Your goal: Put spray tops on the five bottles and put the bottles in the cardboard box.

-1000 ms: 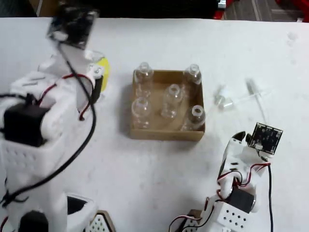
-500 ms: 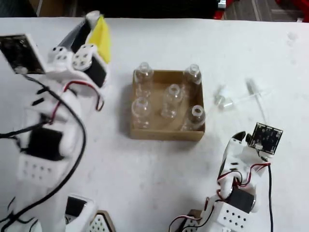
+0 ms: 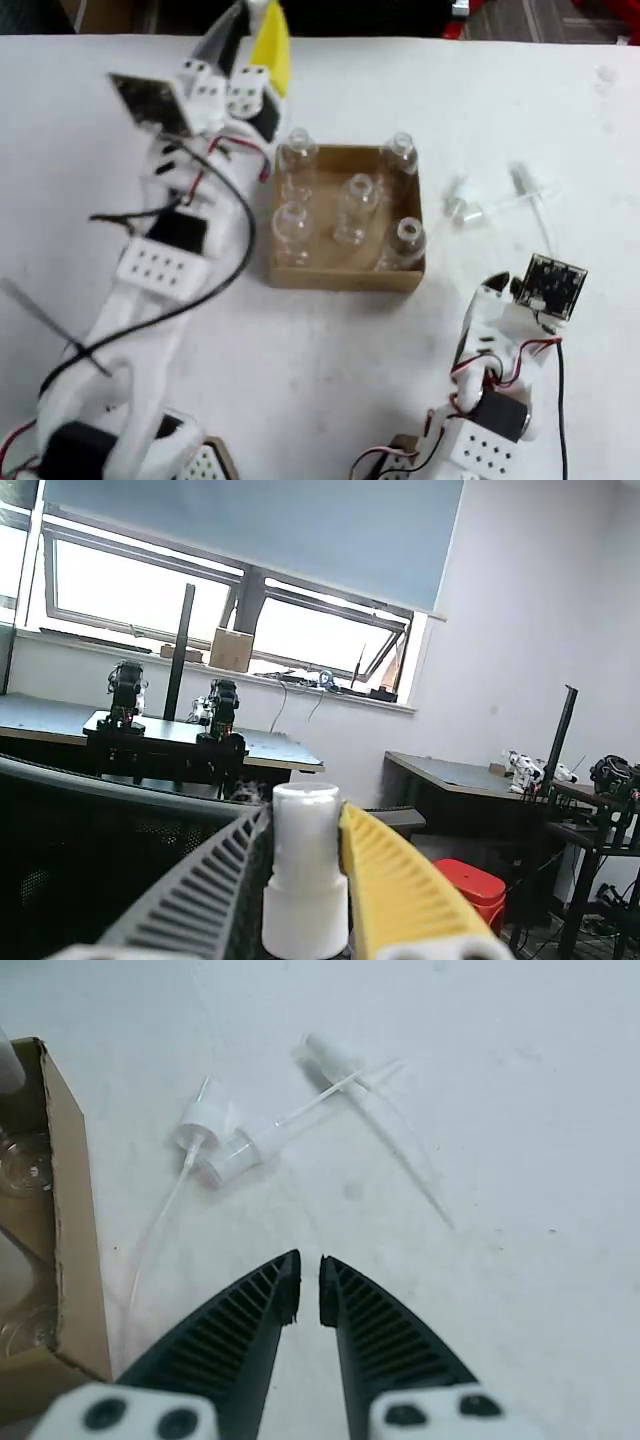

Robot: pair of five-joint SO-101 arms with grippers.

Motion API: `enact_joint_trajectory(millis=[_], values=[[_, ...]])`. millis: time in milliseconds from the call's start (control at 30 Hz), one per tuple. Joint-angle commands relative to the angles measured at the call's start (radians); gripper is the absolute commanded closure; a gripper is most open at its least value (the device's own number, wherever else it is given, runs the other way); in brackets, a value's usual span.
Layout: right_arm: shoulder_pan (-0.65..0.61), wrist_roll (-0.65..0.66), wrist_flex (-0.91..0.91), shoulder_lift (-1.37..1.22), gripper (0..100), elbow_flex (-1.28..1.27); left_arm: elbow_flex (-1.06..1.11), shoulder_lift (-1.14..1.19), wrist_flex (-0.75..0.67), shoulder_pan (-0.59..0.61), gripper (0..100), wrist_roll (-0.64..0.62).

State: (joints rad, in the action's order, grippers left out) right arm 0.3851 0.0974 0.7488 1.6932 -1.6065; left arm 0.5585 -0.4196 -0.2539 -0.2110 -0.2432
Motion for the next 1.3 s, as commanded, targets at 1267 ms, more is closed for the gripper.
enact_joint_trajectory(millis=[1267], values=[[0.007,0.003,-0.047,0.005,98.1,0.003,-0.089,0.325,-0.253,-0.038,98,0.012]])
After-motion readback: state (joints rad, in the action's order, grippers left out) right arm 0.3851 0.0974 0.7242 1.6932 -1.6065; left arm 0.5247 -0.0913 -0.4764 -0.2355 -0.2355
